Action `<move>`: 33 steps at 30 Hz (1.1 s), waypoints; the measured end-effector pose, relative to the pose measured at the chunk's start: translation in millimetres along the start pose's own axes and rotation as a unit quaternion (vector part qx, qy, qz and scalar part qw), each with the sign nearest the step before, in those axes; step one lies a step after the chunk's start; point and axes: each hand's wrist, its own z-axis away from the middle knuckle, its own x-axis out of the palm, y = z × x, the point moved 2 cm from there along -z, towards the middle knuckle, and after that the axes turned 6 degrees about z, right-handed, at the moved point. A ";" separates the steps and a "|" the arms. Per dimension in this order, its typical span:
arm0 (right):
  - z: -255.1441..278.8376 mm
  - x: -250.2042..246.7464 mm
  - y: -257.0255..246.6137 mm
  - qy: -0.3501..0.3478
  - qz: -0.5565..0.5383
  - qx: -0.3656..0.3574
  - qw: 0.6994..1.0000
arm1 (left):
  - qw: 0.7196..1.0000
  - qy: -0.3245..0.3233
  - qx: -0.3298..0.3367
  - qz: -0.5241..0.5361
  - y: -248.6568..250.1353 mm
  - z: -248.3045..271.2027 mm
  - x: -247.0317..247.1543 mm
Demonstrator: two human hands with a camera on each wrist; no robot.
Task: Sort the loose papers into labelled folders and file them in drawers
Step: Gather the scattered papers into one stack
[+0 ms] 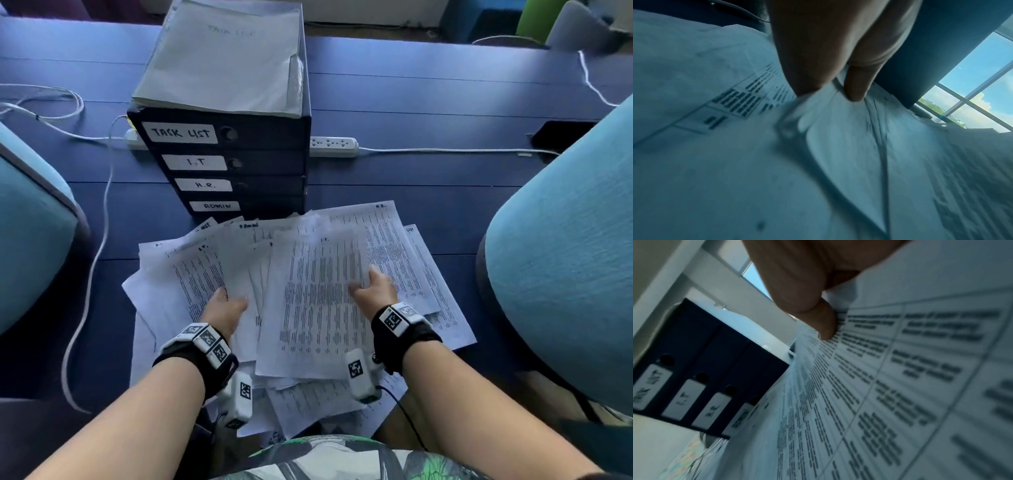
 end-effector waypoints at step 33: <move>-18.7 1.1 10.0 0.017 0.190 0.079 0.978 | 0.998 -0.010 -0.056 0.032 -20.2 -15.1 -18.7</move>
